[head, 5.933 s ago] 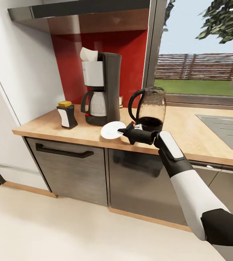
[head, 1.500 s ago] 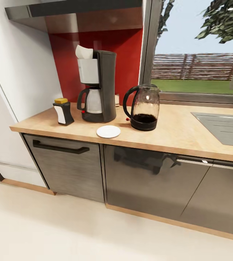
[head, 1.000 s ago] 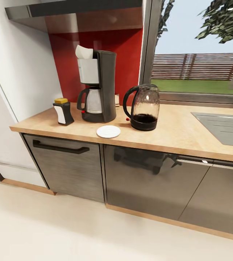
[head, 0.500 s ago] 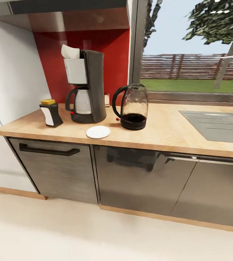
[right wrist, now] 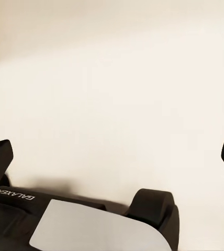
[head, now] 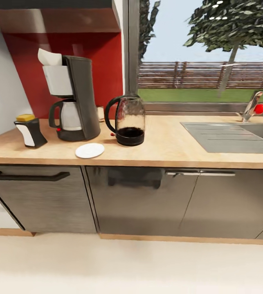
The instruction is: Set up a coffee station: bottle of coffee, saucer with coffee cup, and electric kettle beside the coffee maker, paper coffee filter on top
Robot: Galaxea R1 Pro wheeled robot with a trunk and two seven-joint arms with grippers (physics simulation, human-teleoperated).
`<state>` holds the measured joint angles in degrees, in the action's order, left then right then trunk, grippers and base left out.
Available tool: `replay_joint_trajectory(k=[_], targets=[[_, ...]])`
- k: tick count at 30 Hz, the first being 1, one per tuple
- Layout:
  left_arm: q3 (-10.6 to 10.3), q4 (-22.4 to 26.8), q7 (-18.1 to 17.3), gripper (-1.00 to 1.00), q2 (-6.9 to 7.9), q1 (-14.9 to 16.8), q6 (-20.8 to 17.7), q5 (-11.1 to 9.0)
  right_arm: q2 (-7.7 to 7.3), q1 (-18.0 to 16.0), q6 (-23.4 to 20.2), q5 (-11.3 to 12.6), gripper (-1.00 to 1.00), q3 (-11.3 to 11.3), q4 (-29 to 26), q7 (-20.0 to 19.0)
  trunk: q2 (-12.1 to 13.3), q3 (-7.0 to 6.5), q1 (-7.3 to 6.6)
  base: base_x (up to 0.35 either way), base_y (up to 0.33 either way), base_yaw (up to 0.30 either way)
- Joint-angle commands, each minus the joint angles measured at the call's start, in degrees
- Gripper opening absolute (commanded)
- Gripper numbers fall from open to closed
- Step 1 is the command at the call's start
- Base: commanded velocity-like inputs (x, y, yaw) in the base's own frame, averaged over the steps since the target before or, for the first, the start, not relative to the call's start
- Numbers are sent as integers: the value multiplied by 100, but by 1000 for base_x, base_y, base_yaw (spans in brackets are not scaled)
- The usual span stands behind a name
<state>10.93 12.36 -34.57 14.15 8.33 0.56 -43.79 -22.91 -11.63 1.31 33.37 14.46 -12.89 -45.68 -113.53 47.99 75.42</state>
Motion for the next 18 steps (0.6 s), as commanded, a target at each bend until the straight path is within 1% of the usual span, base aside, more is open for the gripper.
replay_joint_trajectory(k=[1,5,7,11,18], targets=[[-8,-5,-23,100,0,2,6,-25,-3,-6,17,46,100,48,5,-4,-2,5,-1,0,-262,-68],[-11,-5,-23,100,0,2,6,-25,-3,-6,18,46,100,48,5,-3,-2,5,-1,0,-281,-38],[-10,-5,-23,100,0,2,6,-25,-3,-6,18,46,100,48,5,-3,-2,5,-1,0,-208,-123],[-4,-5,-23,100,0,2,6,-25,-3,-6,18,46,100,48,5,-3,-2,5,-1,0,-55,-233],[-12,-5,-23,100,0,2,6,-25,-3,-6,18,46,100,48,5,-3,-2,5,-1,0,-3,-271]])
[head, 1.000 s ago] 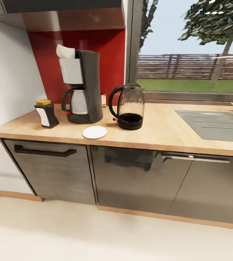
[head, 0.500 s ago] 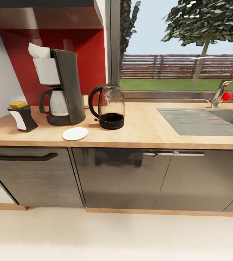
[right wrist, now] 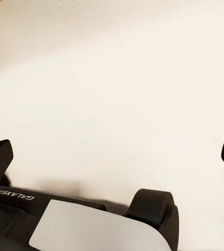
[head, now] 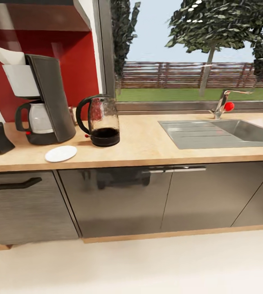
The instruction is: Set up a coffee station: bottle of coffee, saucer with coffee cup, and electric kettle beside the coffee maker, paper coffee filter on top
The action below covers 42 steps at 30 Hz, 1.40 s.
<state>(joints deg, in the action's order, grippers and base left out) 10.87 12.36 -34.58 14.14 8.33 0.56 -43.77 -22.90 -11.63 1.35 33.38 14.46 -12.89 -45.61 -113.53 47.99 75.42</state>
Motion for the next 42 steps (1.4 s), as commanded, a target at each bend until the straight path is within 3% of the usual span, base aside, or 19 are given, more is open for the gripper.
replay_joint_trajectory(k=[1,14,42], targets=[[-5,-6,-23,100,1,2,6,-27,-4,-6,14,46,100,48,5,-8,-2,5,-1,6,-49,-206],[-6,-6,-15,100,1,2,6,-27,1,-6,18,46,100,51,5,-1,-2,5,-1,78,-242,-91],[-6,-6,83,100,1,2,6,-27,14,-6,23,46,100,56,128,-1,-2,5,-1,112,-290,-278]])
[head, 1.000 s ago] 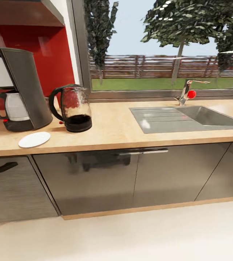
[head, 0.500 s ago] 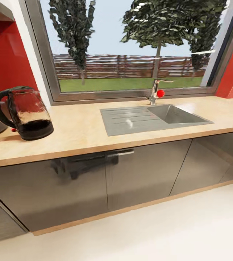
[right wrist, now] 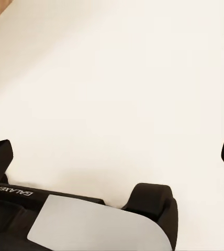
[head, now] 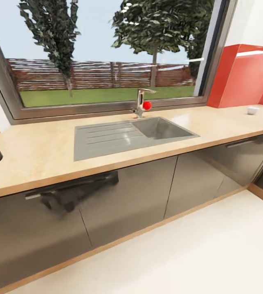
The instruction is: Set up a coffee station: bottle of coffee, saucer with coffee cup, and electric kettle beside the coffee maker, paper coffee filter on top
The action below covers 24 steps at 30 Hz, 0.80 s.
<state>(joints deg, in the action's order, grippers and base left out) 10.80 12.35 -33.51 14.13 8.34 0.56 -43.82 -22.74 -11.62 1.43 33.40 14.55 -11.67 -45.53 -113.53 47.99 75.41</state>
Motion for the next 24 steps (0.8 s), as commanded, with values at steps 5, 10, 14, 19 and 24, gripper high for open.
replay_joint_trajectory(k=[5,10,14,19,24], targets=[[1,-4,-24,100,2,1,6,-21,-2,-6,15,44,100,48,7,-8,-2,5,1,164,-291,-281],[1,-4,-24,100,2,1,6,-21,-2,-6,15,44,100,48,7,-8,-2,5,1,197,-291,-151],[1,-4,-24,100,2,1,6,-21,-8,-6,21,44,100,48,28,-8,-2,5,1,204,-290,-25],[1,-4,-24,100,2,1,6,-21,-8,-6,23,44,100,56,41,-9,-2,5,1,205,-290,-4],[1,-4,-24,100,2,1,6,-21,-3,-6,25,44,100,57,42,-8,-2,5,1,205,-290,0]])
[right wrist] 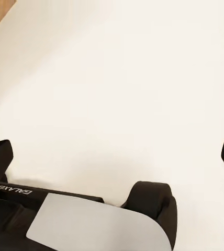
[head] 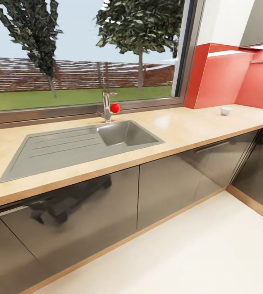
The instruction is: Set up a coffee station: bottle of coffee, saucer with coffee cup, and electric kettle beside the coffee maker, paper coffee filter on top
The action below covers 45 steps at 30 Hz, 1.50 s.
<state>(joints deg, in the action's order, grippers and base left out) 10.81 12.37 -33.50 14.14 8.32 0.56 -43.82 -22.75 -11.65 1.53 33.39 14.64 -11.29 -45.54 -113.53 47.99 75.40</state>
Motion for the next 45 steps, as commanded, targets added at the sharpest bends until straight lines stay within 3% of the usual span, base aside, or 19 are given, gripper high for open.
replay_joint_trajectory(k=[1,31,45], targets=[[0,-6,-25,100,1,3,6,-21,-2,-4,18,45,100,48,4,-7,-2,5,1,205,-290,0],[-3,-6,-25,100,-7,3,6,-21,24,-4,23,41,100,69,4,1,-2,5,1,199,-286,0],[-1,-6,-25,100,-7,5,9,-21,44,-4,24,36,100,74,4,1,-2,4,1,101,-285,-2]])
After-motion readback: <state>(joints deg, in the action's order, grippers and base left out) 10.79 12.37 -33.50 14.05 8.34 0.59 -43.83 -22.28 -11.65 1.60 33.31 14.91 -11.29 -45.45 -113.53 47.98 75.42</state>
